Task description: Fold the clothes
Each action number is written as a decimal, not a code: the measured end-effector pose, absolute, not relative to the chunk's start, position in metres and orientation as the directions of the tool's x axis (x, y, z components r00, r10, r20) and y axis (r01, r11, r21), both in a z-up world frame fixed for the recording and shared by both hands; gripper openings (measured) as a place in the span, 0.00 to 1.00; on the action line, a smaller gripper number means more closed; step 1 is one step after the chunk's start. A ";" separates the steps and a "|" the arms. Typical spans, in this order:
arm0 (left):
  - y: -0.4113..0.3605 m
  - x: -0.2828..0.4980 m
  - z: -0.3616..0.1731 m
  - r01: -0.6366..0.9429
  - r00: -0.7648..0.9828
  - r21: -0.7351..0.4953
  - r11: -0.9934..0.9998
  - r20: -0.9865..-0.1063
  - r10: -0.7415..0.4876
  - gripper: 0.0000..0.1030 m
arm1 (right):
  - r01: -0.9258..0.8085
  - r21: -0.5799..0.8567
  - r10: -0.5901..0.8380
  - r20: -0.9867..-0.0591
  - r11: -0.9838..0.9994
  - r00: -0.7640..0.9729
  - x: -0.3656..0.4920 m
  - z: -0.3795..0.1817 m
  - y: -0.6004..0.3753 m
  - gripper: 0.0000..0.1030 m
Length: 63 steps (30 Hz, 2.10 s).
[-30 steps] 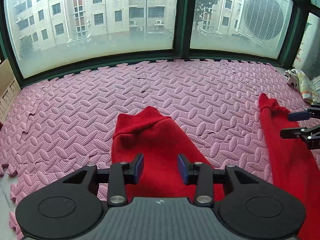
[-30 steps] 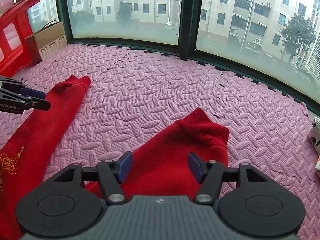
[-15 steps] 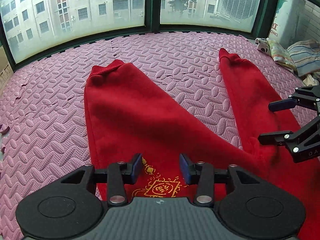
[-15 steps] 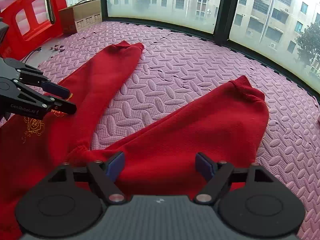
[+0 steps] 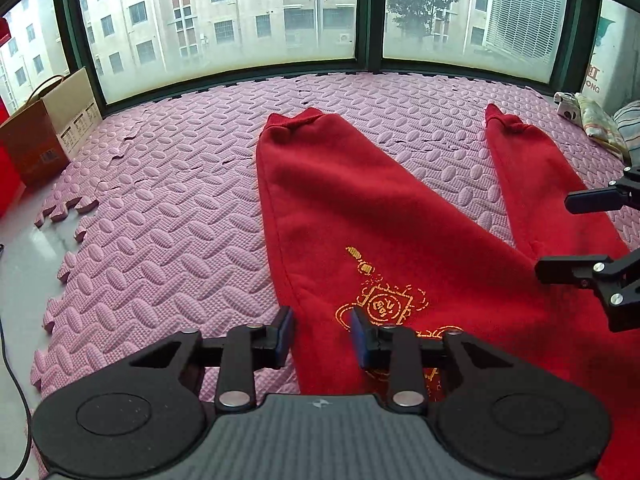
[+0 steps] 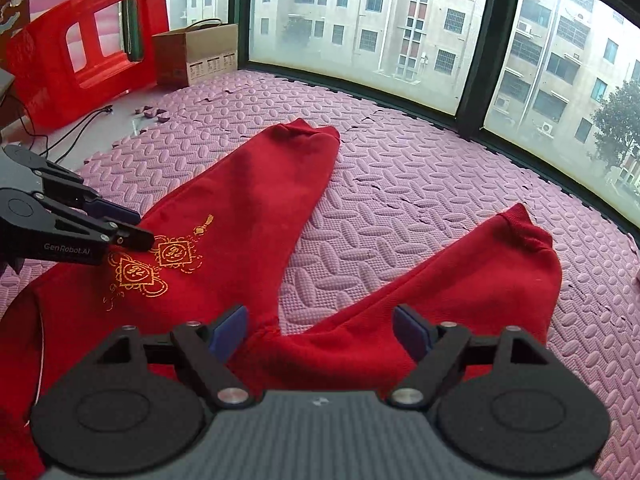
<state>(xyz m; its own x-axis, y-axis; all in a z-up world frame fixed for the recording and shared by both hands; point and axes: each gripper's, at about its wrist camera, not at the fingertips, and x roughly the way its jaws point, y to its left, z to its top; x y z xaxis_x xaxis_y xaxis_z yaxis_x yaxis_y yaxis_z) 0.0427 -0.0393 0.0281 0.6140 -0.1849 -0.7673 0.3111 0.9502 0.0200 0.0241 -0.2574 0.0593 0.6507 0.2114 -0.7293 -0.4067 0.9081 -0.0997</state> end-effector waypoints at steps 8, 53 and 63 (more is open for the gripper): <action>-0.027 0.033 0.031 0.286 0.622 -0.001 0.958 -0.760 -0.186 0.12 | -0.497 -0.091 0.287 -0.721 0.863 0.631 -0.006 0.066 -0.227 0.80; -0.062 -0.023 0.061 0.352 0.668 0.019 0.936 -0.705 -0.237 0.99 | -0.371 0.128 0.331 -0.759 0.920 0.561 -0.123 0.074 -0.300 0.80; -0.058 -0.022 0.037 0.331 0.631 0.059 0.942 -0.756 -0.175 0.99 | -0.286 0.170 0.309 -0.764 0.943 0.567 -0.083 0.056 -0.318 0.80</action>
